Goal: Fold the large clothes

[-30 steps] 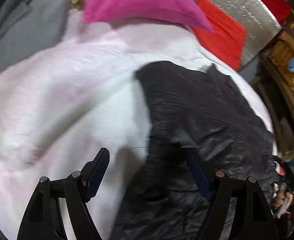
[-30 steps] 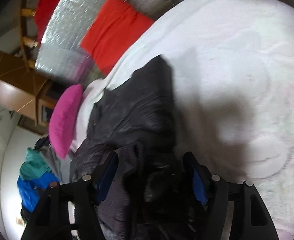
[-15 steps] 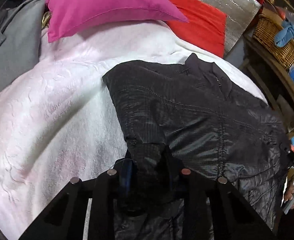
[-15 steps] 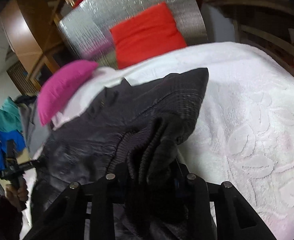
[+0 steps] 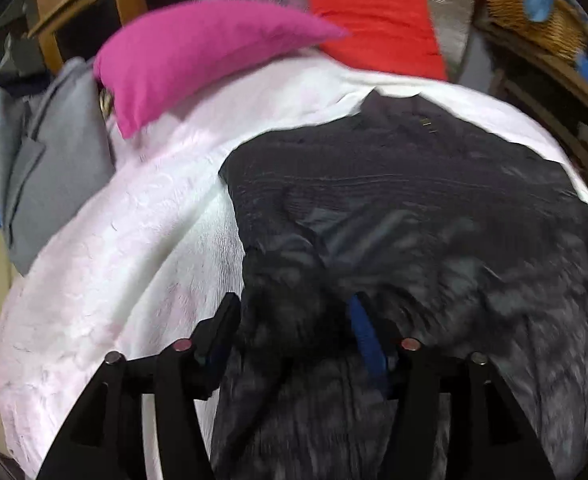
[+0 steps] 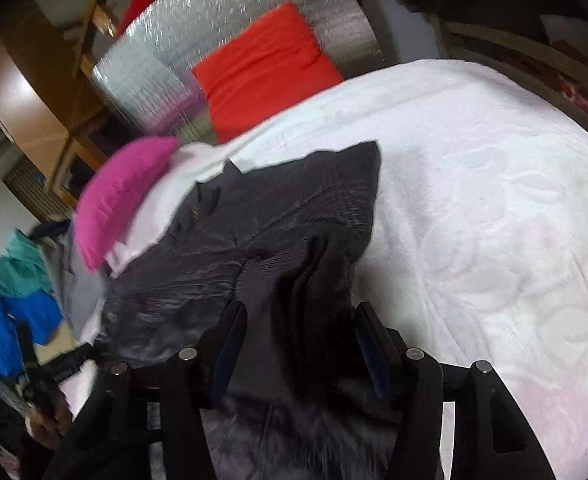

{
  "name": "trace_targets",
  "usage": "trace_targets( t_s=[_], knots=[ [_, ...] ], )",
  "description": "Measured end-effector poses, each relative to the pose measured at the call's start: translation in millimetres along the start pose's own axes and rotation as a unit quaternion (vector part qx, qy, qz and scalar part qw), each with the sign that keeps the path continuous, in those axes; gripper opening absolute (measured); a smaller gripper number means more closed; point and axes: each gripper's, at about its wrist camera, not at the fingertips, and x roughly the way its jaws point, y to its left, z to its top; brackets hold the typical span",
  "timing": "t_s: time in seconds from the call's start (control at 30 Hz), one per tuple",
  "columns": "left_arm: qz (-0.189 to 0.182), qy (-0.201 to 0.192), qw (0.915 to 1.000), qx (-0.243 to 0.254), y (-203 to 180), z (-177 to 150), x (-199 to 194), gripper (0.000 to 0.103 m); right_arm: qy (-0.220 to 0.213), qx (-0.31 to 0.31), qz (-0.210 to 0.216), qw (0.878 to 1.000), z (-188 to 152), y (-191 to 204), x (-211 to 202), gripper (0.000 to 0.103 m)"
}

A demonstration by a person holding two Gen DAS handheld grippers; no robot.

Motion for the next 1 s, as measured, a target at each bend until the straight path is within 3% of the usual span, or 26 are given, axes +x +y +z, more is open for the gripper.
trace_targets(
  t_s=[0.17, 0.37, 0.67, 1.0],
  knots=[
    [0.020, -0.035, 0.9981, 0.046, -2.8, -36.8, -56.3, 0.065, -0.019, 0.002, 0.005, 1.000, -19.0, -11.3, -46.3, 0.066],
    [0.017, -0.051, 0.9982, 0.029, 4.4, -76.6, -99.0, 0.070, -0.014, 0.013, 0.012, 1.000, -55.3, -24.7, -95.5, 0.066],
    [0.036, -0.010, 0.9993, -0.008, 30.7, -175.1, -132.2, 0.073, 0.006, 0.026, 0.026, 0.999, -123.8, -49.0, -151.8, 0.069],
    [-0.051, 0.039, 0.9936, -0.093, 48.1, -243.9, -137.2, 0.074, 0.056, 0.085, 0.045, 0.994, -187.5, -81.6, -166.6, 0.069]
  ],
)
